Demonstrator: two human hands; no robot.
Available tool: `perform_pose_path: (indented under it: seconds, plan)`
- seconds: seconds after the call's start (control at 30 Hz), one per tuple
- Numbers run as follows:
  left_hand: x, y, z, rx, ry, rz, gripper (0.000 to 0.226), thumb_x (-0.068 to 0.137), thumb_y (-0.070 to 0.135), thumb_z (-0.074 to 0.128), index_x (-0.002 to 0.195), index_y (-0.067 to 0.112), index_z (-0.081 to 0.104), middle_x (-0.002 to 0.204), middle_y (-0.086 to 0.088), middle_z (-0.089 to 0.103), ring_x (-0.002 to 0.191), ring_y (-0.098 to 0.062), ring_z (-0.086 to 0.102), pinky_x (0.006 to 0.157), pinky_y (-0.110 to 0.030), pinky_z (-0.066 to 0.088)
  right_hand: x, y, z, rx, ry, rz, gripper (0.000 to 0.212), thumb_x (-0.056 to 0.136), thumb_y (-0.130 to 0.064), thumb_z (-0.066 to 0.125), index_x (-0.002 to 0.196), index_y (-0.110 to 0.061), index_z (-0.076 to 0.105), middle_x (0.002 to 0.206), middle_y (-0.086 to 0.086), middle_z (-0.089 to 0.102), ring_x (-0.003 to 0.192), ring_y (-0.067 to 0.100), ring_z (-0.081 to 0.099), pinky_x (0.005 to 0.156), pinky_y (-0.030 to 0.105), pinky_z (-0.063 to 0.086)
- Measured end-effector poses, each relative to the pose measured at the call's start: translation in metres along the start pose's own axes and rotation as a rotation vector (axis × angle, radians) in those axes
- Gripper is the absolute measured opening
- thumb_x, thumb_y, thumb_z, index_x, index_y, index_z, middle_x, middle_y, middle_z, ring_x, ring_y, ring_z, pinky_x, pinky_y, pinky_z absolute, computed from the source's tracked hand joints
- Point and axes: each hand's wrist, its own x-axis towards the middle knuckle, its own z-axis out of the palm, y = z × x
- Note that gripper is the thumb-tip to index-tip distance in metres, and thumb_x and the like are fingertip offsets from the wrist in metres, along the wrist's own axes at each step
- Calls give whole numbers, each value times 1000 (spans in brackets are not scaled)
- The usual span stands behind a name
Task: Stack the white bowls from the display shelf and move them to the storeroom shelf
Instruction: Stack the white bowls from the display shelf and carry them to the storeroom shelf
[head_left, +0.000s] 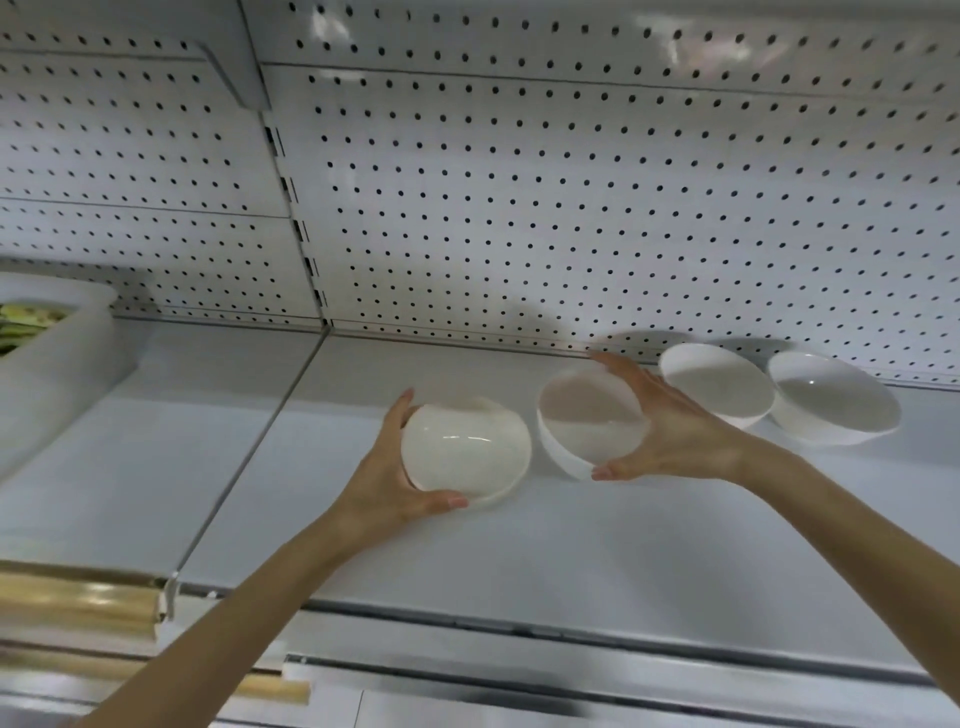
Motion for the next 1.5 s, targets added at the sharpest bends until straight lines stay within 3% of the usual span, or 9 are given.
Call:
perform_pose_path:
  seconds: [0.17,0.27,0.37,0.43,0.57,0.67,0.8,1.17,1.5]
  plan:
    - [-16,3,26,-114,-90,25,129,54,52,76,152,26,-4,145,24,24,129,0,35,99,-4,36,-13,-24,-25,75,98,-30,117,55,-38,89,142,-54,12,146,-19,30,131,5,32,106,27,31]
    - [-22,10,30,-188,-53,2,95,82,61,57,152,29,2,151,21,17,135,0,27,92,3,32,-15,-46,-30,160,102,-61,116,45,-52,85,137,-59,15,143,-17,36,133,7,34,109,36,35]
    - [-20,14,25,-325,90,-15,91,67,92,37,143,45,18,150,28,24,140,3,24,116,-21,20,-10,-65,-21,171,61,-86,116,38,-61,79,134,-62,15,141,-18,36,133,5,33,110,35,34]
    - [-16,16,23,-357,160,11,98,59,98,35,141,46,25,151,26,28,141,4,27,117,-26,20,-6,-74,-10,146,21,-116,121,41,-56,84,139,-56,13,142,-19,34,131,1,32,106,27,32]
    - [-18,26,26,-331,170,79,95,68,94,28,147,41,24,151,27,30,136,16,26,105,-5,23,2,-83,12,92,-36,-164,123,48,-51,87,145,-46,11,146,-22,28,135,0,25,108,23,27]
    - [-22,28,33,-302,190,61,62,91,72,23,145,42,24,149,27,29,125,29,25,93,9,22,5,-86,21,36,-61,-170,122,54,-45,88,148,-39,10,151,-16,25,139,7,22,111,28,25]
    - [-25,24,40,-300,228,39,59,89,56,23,146,40,25,150,24,30,134,13,28,96,6,21,8,-86,32,0,-82,-173,122,56,-47,88,149,-38,8,153,-17,21,142,13,19,115,34,23]
    - [-27,12,50,-362,216,9,51,91,54,22,141,45,22,143,29,30,112,38,27,87,10,24,10,-82,44,22,-109,-141,121,58,-44,87,148,-39,7,150,-12,24,136,10,21,109,33,30]
    - [-26,10,57,-481,208,-16,63,88,55,27,149,36,25,146,15,39,125,9,40,89,-2,39,8,-77,51,62,-114,-136,122,58,-42,88,148,-39,6,149,-13,23,135,8,19,109,30,28]
